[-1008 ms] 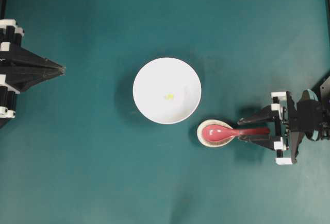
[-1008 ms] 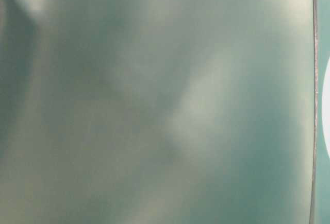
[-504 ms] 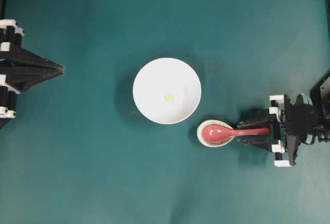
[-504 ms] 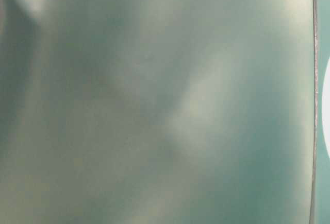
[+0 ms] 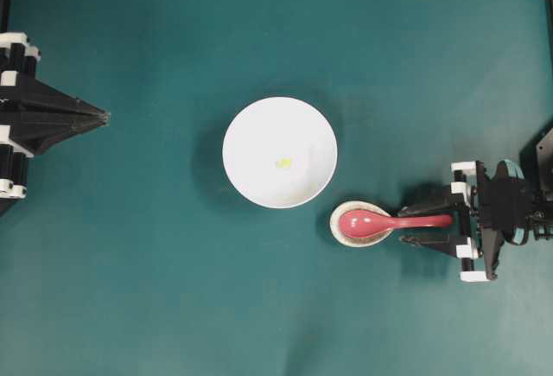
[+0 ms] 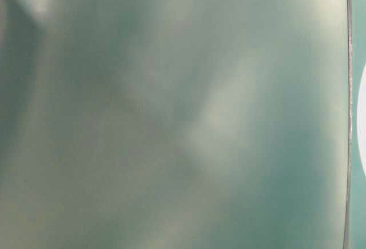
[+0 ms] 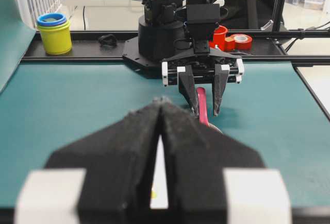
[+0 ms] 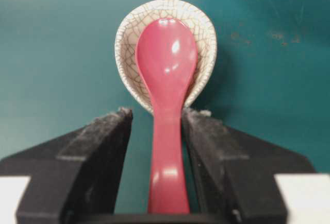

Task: Scoop the yellow hexagonal prism block from the bowl with a spoon using the right arm.
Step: 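Lift the spoon off the speckled dish and swing it over the bowl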

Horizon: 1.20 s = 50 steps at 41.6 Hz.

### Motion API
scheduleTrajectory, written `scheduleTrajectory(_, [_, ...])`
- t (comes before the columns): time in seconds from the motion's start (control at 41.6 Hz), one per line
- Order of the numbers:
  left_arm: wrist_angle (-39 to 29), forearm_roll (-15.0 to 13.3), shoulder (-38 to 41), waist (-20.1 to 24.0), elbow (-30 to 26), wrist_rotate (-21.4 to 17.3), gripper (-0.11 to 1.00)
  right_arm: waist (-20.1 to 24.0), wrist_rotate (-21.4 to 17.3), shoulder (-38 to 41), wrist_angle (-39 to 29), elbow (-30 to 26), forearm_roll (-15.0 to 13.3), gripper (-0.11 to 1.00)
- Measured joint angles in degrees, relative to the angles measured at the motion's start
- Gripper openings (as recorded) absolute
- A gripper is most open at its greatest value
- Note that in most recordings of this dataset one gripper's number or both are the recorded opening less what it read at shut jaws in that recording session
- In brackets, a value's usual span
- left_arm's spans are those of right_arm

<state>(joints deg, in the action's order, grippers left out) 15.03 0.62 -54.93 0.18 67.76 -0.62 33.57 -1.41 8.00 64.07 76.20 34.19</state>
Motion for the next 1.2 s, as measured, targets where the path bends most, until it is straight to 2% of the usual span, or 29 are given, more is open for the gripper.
scheduleTrajectory(0.216, [-0.44, 0.09, 0.0, 0.0, 0.0, 0.0, 0.0, 0.0, 0.09, 0.0, 0.0, 0.0, 0.0, 0.45])
scheduleTrajectory(0.408, [-0.7, 0.09, 0.0, 0.0, 0.0, 0.0, 0.0, 0.0, 0.09, 0.0, 0.44, 0.0, 0.0, 0.24])
scheduleTrajectory(0.576, [-1.32, 0.0, 0.0, 0.09, 0.0, 0.0, 0.0, 0.0, 0.0, -0.53, 0.79, 0.0, 0.0, 0.24])
scheduleTrajectory(0.744, [-1.93, 0.09, 0.0, 0.0, 0.0, 0.09, 0.0, -0.35, 0.79, -4.66, 0.79, 0.18, -0.09, 0.24])
scheduleTrajectory(0.984, [-2.11, 0.0, 0.0, 0.0, 0.0, 0.26, 0.0, -3.34, 5.27, -13.62, -2.72, 0.35, 0.0, 0.24])
scheduleTrajectory(1.2, [-2.11, 0.0, 0.0, 0.09, 0.0, 0.18, 0.0, -8.79, 11.78, -22.5, -12.66, -1.14, 0.0, 0.24])
